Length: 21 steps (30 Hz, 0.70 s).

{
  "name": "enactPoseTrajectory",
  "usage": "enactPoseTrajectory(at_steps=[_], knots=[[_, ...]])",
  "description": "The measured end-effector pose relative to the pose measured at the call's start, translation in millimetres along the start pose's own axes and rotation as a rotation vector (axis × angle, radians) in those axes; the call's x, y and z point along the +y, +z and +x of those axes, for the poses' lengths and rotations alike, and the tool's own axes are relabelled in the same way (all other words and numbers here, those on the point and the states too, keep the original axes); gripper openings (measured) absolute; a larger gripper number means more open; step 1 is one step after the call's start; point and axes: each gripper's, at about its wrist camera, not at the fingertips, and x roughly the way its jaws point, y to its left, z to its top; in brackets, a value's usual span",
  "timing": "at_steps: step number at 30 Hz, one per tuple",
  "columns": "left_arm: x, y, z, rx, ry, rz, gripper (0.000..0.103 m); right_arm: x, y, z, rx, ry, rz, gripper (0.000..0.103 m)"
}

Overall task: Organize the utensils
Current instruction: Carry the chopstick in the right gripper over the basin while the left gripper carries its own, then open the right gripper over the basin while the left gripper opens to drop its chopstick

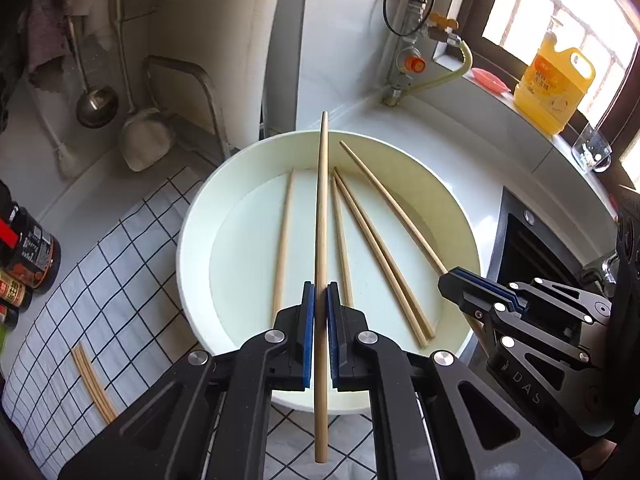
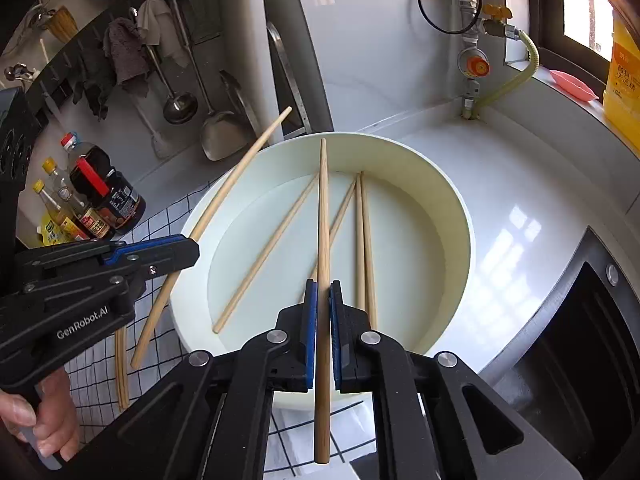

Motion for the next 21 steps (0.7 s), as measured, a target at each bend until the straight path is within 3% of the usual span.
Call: enactPoseTrajectory(at_steps=[10, 21], knots=[[4, 13, 62, 0.128, -0.012, 0.025, 0.007, -18, 14, 47, 0.076, -0.041, 0.038, 0.006], [19, 16, 93, 0.192, -0.007, -0.018, 0.007, -21, 18, 75, 0.145, -0.047, 0.033, 0.006]])
